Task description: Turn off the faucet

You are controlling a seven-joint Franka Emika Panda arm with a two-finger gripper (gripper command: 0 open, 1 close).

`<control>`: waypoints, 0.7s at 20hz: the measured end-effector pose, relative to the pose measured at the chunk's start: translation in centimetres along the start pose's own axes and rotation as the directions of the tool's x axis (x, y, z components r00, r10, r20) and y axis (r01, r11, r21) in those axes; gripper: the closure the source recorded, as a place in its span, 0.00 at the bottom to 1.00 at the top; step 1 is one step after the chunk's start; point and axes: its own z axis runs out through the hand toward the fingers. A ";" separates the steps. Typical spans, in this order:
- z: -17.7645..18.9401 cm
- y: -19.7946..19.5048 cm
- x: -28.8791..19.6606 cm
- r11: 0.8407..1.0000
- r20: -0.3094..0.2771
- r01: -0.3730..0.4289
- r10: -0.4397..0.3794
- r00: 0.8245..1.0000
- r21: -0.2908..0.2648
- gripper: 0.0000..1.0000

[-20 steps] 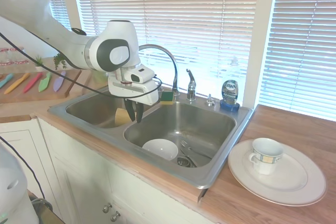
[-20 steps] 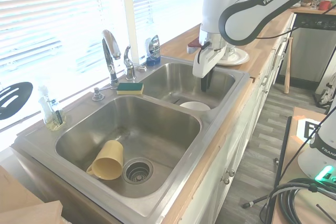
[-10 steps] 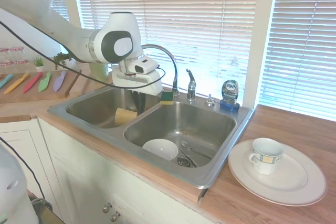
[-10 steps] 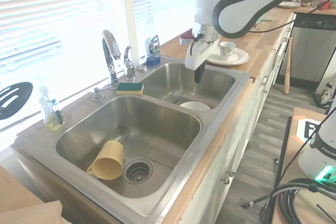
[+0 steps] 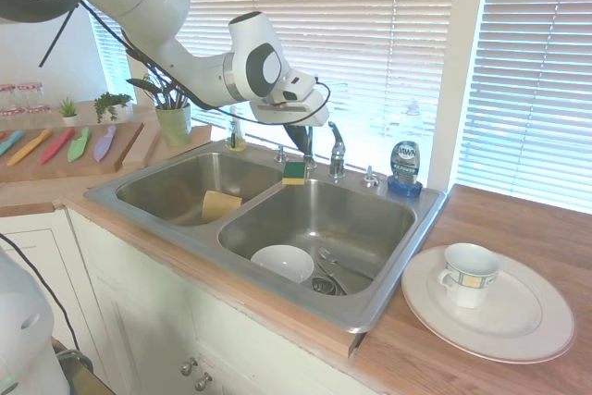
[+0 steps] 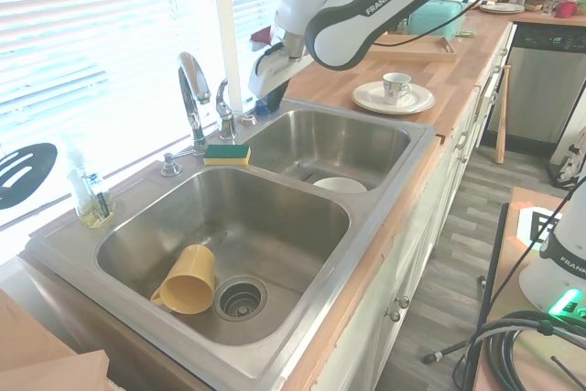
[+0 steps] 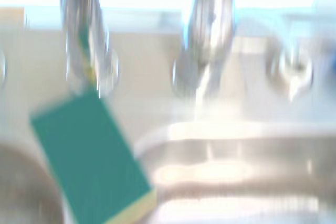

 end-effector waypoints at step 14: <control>0.1 -8.1 6.4 0.998 -0.123 0.010 -0.002 0.992 0.063 1.00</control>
